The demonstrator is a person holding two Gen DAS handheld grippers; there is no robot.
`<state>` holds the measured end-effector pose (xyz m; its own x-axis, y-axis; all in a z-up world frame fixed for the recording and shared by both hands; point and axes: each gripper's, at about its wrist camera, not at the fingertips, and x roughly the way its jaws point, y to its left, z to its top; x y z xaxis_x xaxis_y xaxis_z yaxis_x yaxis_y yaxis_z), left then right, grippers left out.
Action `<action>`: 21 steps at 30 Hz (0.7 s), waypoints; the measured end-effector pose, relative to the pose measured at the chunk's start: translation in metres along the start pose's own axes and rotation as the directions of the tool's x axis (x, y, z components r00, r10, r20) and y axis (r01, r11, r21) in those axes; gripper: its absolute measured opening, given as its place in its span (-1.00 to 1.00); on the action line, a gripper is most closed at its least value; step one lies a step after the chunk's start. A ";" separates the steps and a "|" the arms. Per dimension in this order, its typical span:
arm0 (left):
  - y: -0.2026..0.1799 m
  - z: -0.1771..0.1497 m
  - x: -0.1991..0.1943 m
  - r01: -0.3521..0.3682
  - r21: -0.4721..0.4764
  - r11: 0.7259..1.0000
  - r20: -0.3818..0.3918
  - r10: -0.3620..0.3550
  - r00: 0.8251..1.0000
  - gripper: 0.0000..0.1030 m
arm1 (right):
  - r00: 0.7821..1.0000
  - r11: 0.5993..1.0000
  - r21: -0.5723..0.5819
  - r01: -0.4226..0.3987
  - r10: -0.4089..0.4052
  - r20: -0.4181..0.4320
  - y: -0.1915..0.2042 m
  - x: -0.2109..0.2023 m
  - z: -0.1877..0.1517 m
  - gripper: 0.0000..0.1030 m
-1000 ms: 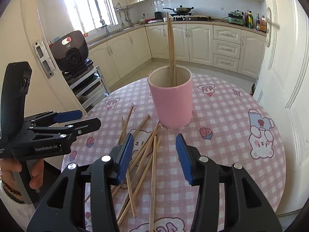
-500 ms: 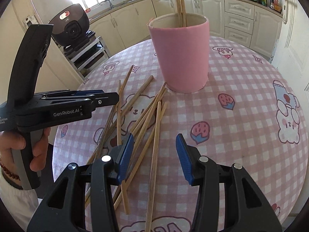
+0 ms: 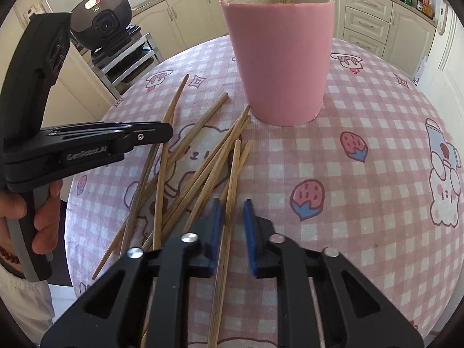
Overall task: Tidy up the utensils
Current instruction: 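Lower both tools to the chopsticks and close each on one chopstick, then lift both held chopsticks and carry them above the pink cup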
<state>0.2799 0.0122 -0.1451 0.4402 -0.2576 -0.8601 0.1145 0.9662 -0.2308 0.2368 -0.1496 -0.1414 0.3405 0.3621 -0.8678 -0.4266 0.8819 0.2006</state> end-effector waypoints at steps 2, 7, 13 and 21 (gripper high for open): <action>0.000 -0.001 -0.007 0.006 0.004 1.000 0.013 -0.006 1.000 -0.82 | 1.000 1.000 0.001 -0.001 0.001 0.009 -0.001 -0.001 0.000 -0.88; -0.004 -0.002 -0.032 0.031 0.021 0.999 0.053 -0.032 0.998 -0.86 | 0.998 0.999 0.026 -0.026 0.025 0.056 -0.004 -0.016 -0.002 -0.89; -0.015 0.001 -0.073 0.074 0.043 0.996 0.130 -0.079 0.988 -0.87 | 0.979 0.996 0.037 -0.085 0.077 0.189 -0.006 -0.067 0.001 -0.91; -0.041 0.007 -0.143 0.112 0.112 0.987 0.276 -0.139 0.951 -0.87 | 0.930 0.997 -0.014 -0.078 0.078 0.359 0.005 -0.140 0.014 -0.91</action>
<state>0.2182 0.0098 -0.0098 0.6482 -0.3786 -0.6606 0.2619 0.9256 -0.2734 0.1988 -0.1921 -0.0127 0.5842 0.5137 -0.6283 -0.4633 0.8468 0.2614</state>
